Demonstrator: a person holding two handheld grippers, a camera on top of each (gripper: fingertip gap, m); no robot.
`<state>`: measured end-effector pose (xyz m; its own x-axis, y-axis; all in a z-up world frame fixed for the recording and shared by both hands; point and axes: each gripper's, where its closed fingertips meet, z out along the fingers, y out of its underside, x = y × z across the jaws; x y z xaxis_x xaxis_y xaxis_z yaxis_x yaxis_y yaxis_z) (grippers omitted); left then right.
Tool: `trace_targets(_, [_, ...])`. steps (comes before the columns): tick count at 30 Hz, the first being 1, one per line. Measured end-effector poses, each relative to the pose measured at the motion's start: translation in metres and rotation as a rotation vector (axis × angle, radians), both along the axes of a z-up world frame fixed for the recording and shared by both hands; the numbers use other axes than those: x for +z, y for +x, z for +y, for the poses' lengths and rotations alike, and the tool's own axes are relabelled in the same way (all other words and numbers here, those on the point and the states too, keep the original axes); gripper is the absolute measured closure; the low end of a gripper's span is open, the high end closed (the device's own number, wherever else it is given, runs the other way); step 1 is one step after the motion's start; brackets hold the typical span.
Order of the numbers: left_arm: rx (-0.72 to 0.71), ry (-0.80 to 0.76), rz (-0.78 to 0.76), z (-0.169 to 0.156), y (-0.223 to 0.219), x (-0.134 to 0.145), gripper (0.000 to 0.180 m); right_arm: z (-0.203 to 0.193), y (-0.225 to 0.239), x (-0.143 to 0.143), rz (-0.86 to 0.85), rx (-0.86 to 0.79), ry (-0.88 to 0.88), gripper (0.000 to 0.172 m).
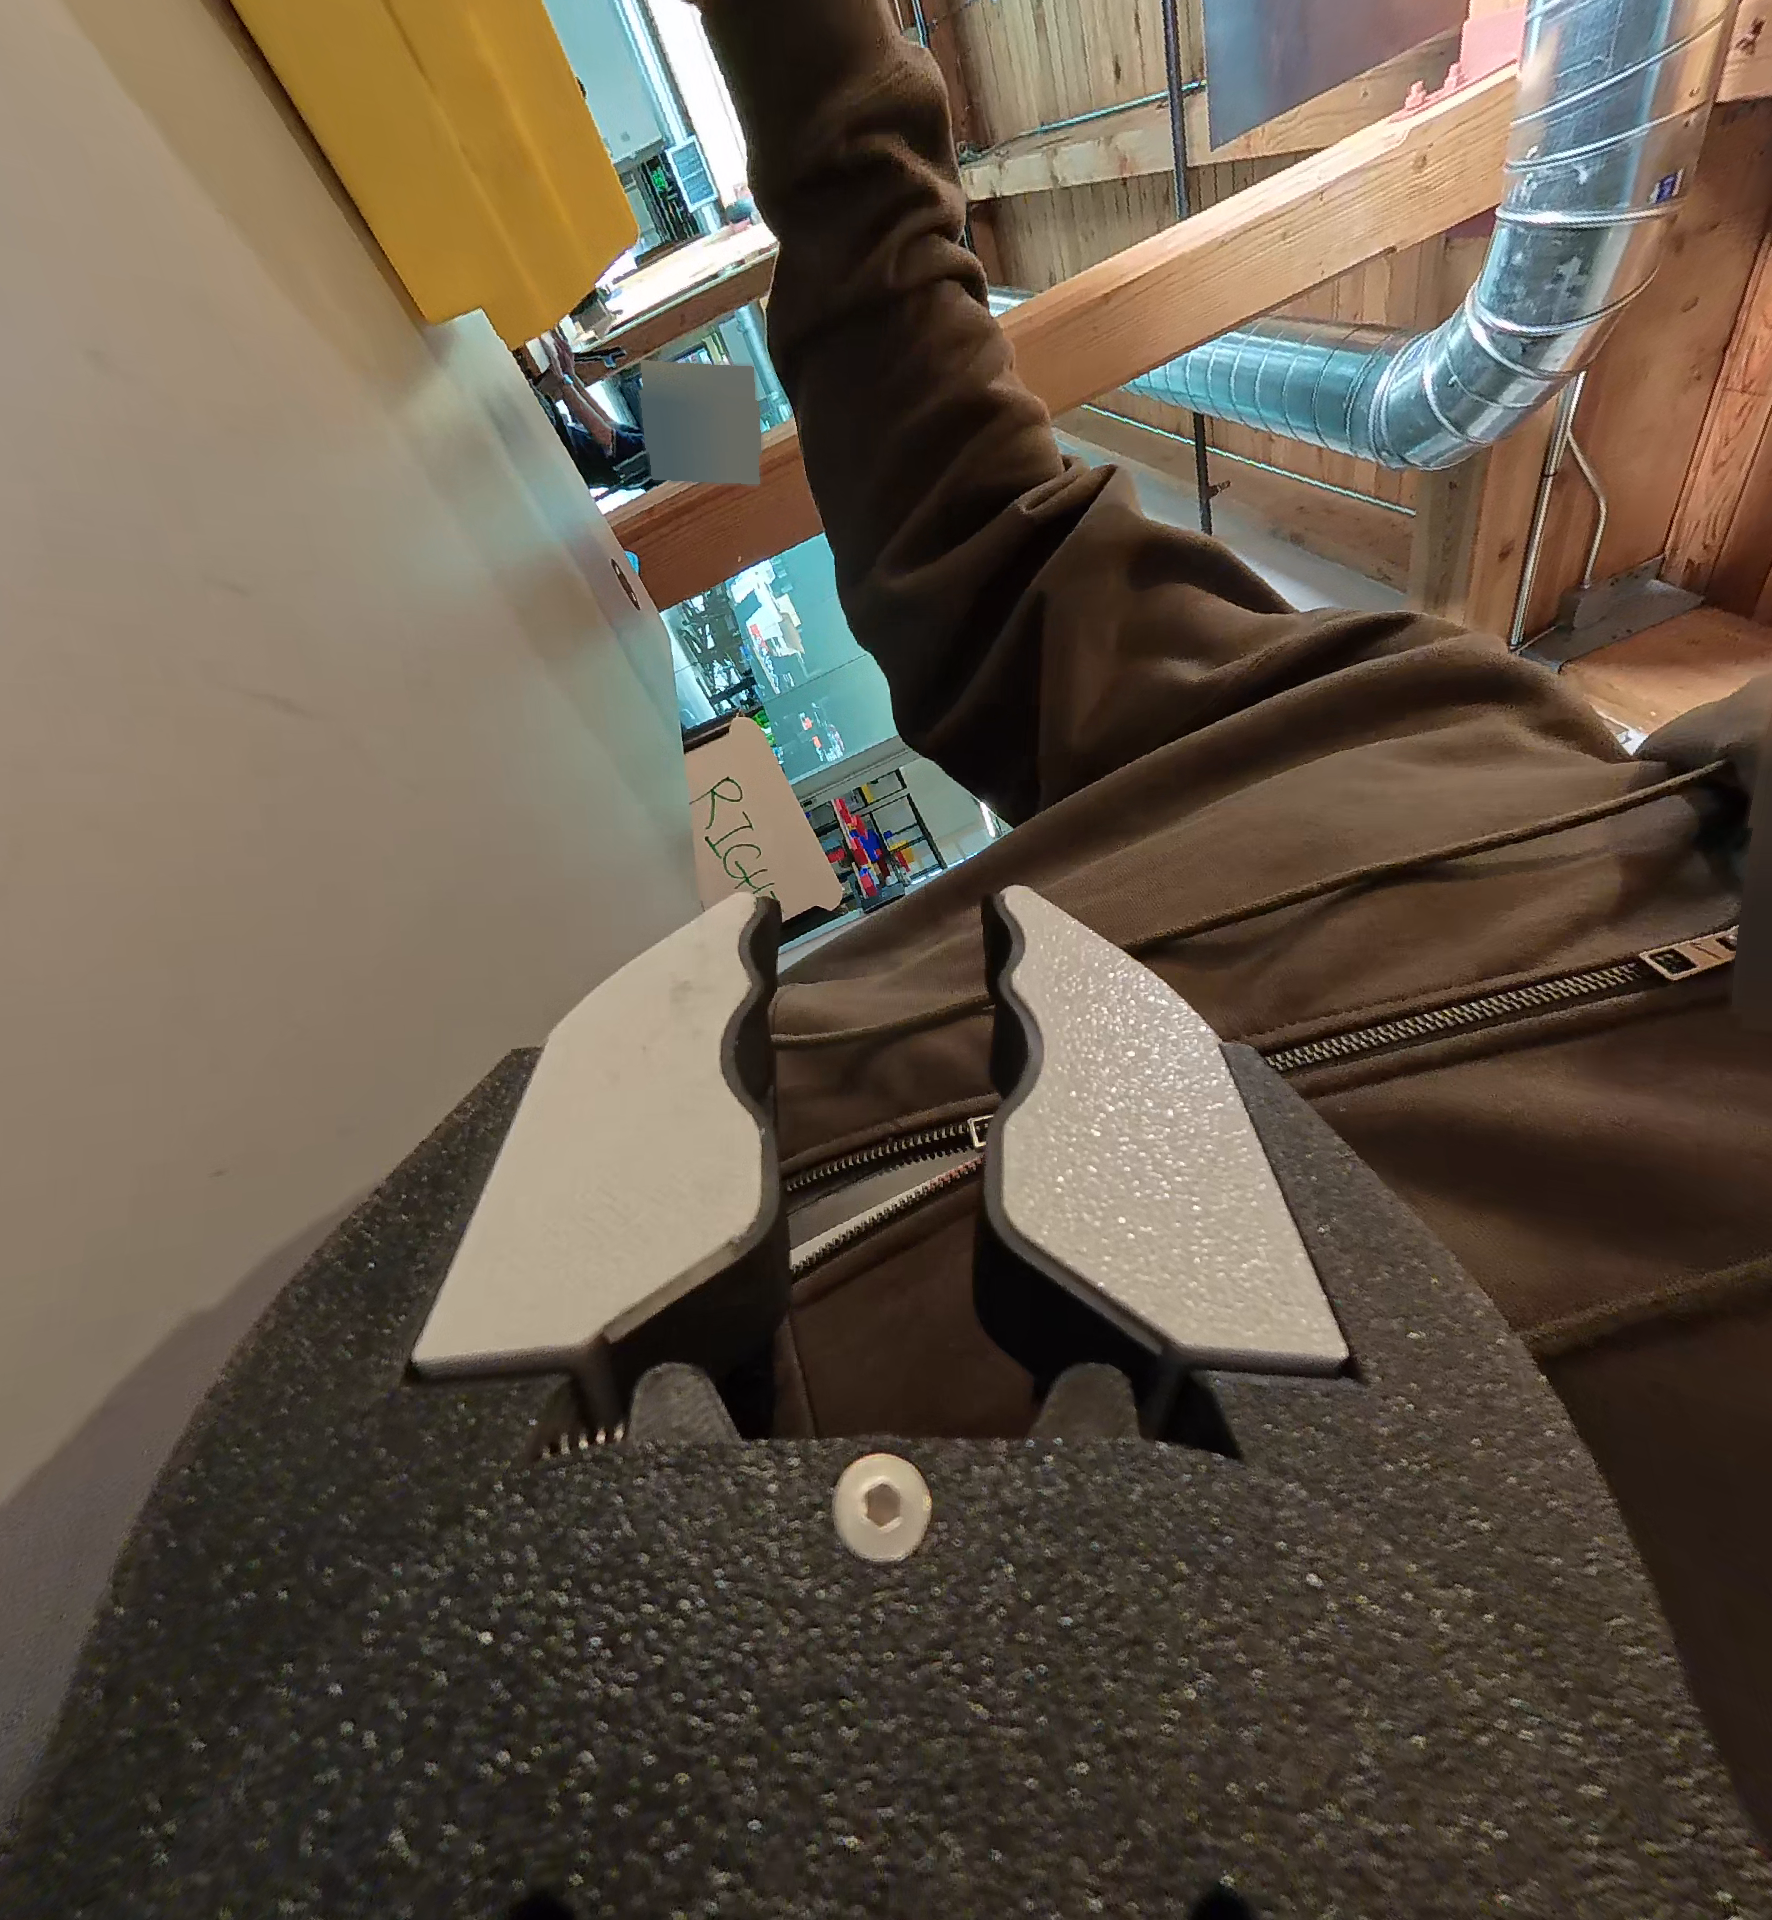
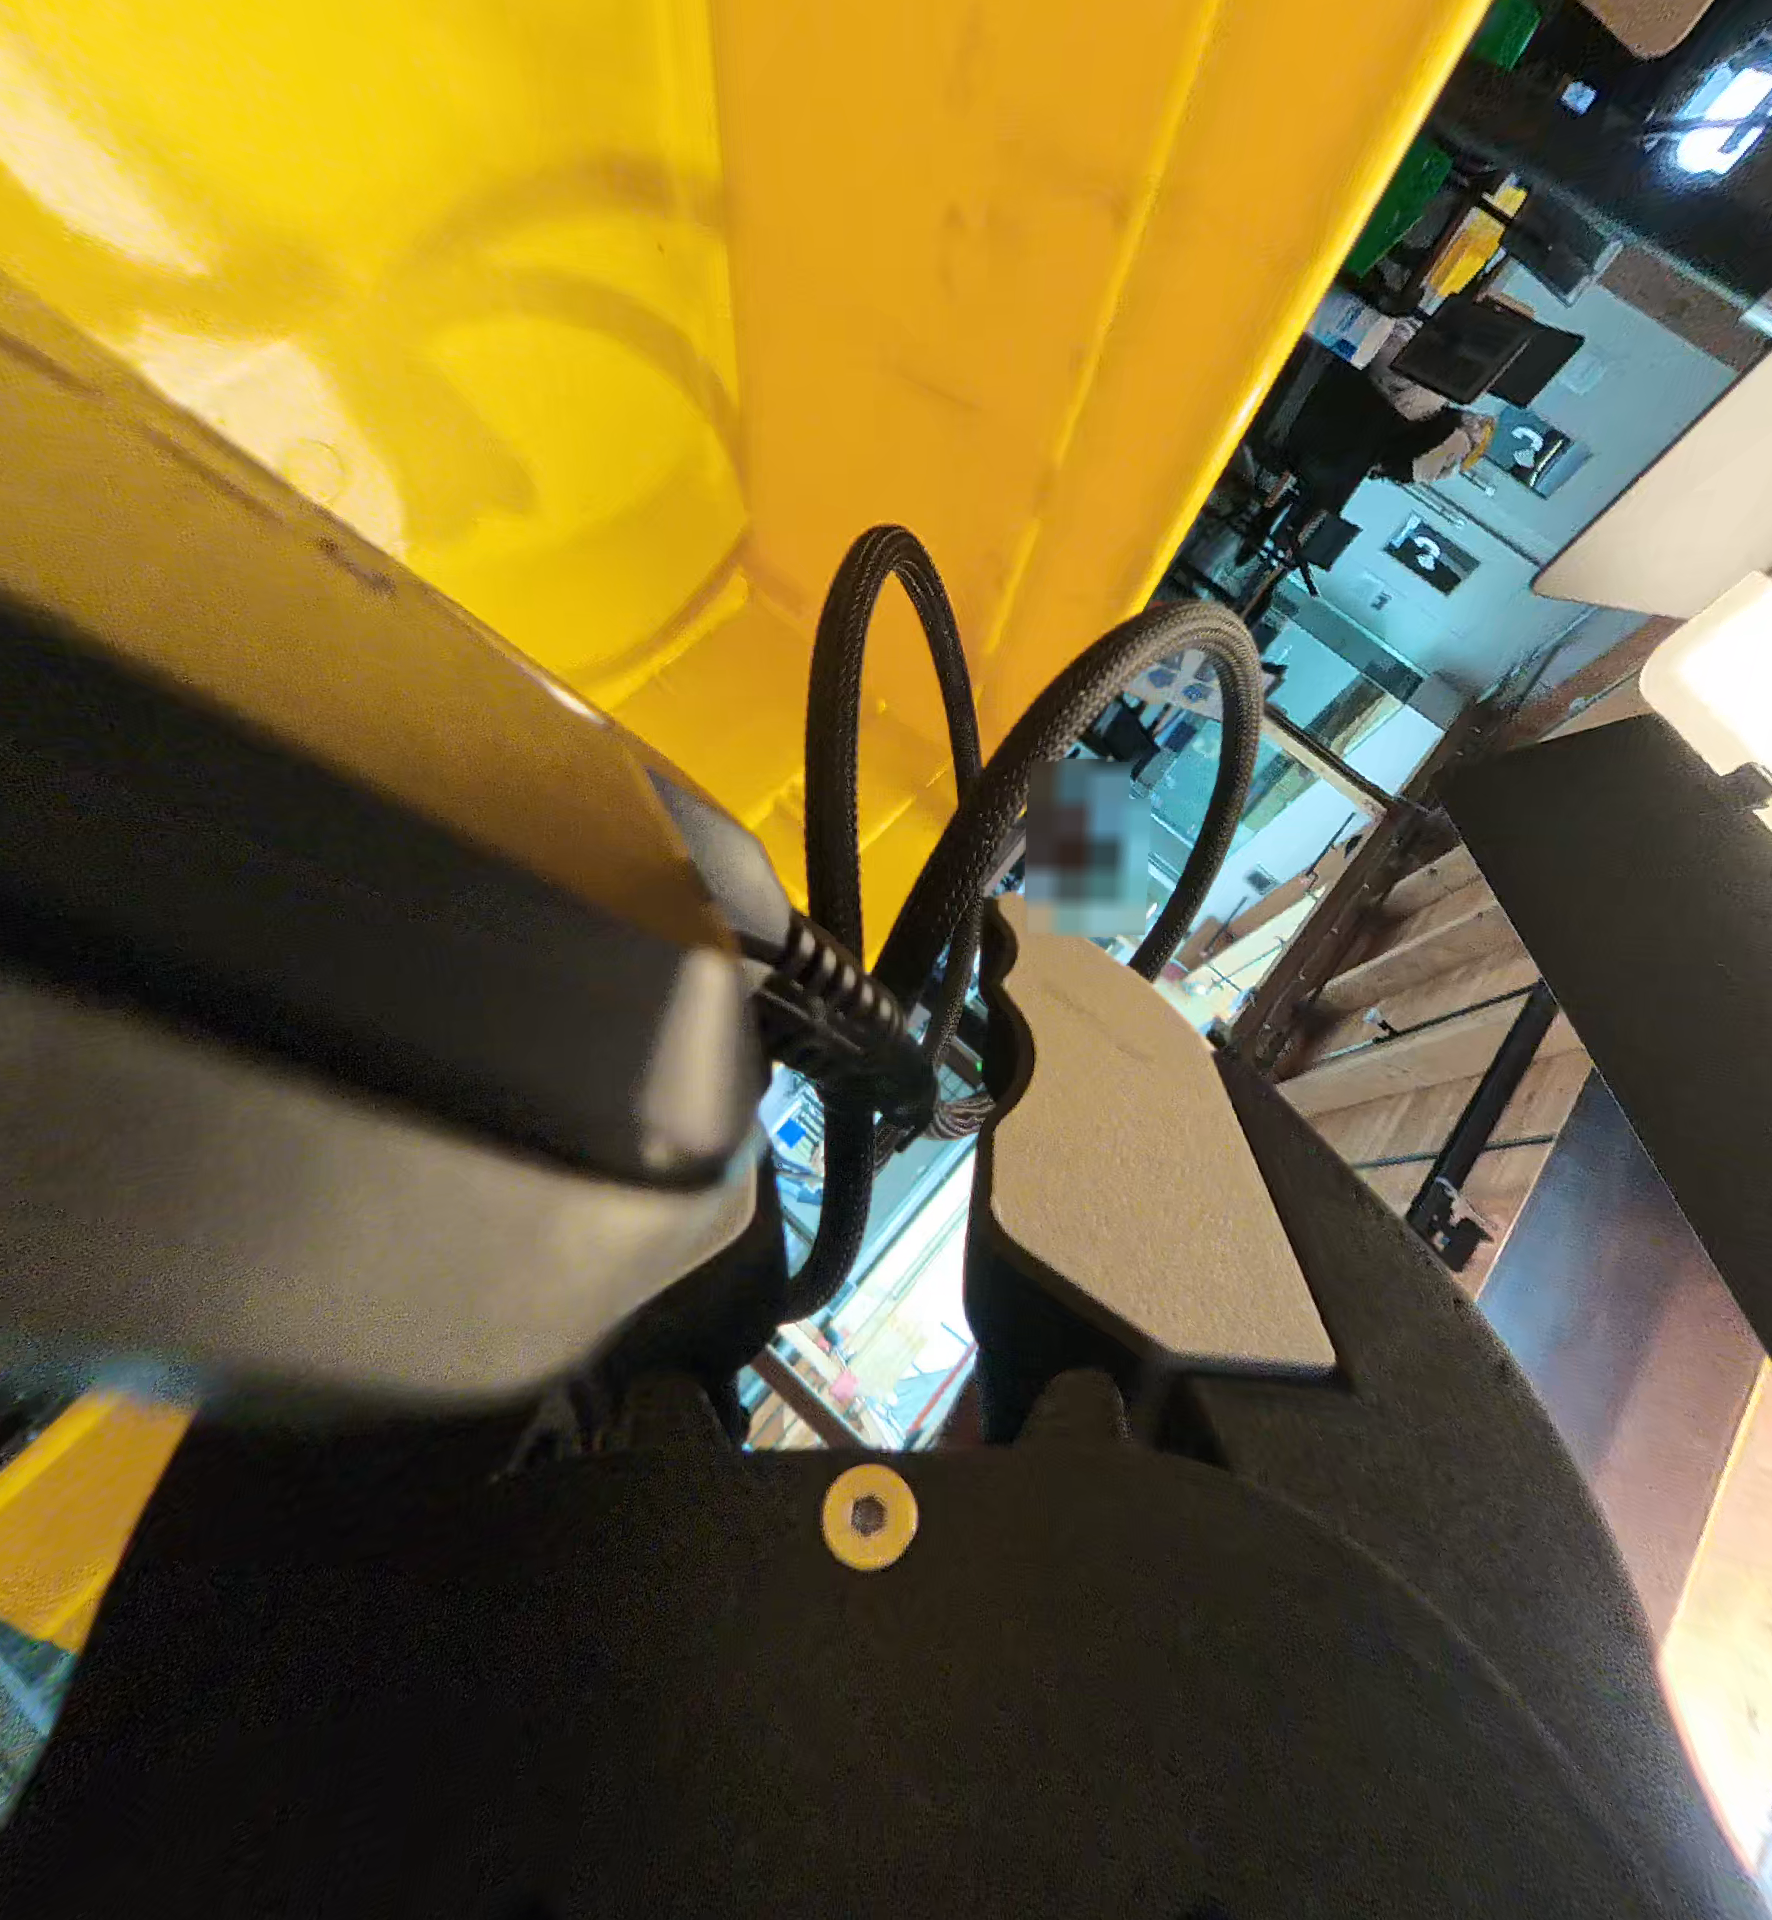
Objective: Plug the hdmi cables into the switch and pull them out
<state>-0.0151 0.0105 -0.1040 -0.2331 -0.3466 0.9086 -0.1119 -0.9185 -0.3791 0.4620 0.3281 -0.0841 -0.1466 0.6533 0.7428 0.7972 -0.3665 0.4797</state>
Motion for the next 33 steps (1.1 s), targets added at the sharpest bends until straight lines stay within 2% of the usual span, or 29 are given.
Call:
trace_targets(1, [0.002,0.000,-0.003,0.000,0.000,0.000,0.142,-0.001,-0.002,0.002,0.018,0.011,-0.002,0.132])
trace_targets(3, [0.007,-0.002,-0.010,-0.001,-0.001,0.001,0.142,-0.006,-0.006,0.007,0.045,0.029,-0.004,0.125])
trace_targets(7, [0.008,-0.008,-0.024,-0.001,-0.003,0.002,0.142,-0.019,-0.019,0.017,0.094,0.105,-0.024,0.123])
trace_targets(11, [-0.002,-0.004,-0.047,0.000,-0.003,0.005,0.142,-0.030,-0.044,0.012,0.151,0.226,-0.078,0.127])
trace_targets(15, [0.015,0.012,-0.053,0.008,-0.001,0.007,0.145,-0.033,-0.062,-0.011,0.185,0.283,-0.154,0.128])
trace_targets(17, [0.015,0.017,-0.053,0.010,0.001,0.008,0.146,-0.030,-0.065,-0.018,0.162,0.304,-0.168,0.138])
trace_targets(23, [0.016,0.025,-0.055,0.008,0.001,0.008,0.147,-0.025,-0.063,-0.010,0.176,0.269,-0.200,0.142])
trace_targets(27, [0.015,0.032,-0.064,0.007,0.000,0.009,0.147,-0.016,-0.048,-0.007,0.079,0.205,-0.194,0.143])
trace_targets(33, [0.022,0.039,-0.065,0.007,0.000,0.010,0.150,-0.005,-0.039,-0.029,-0.100,0.184,-0.250,0.143])
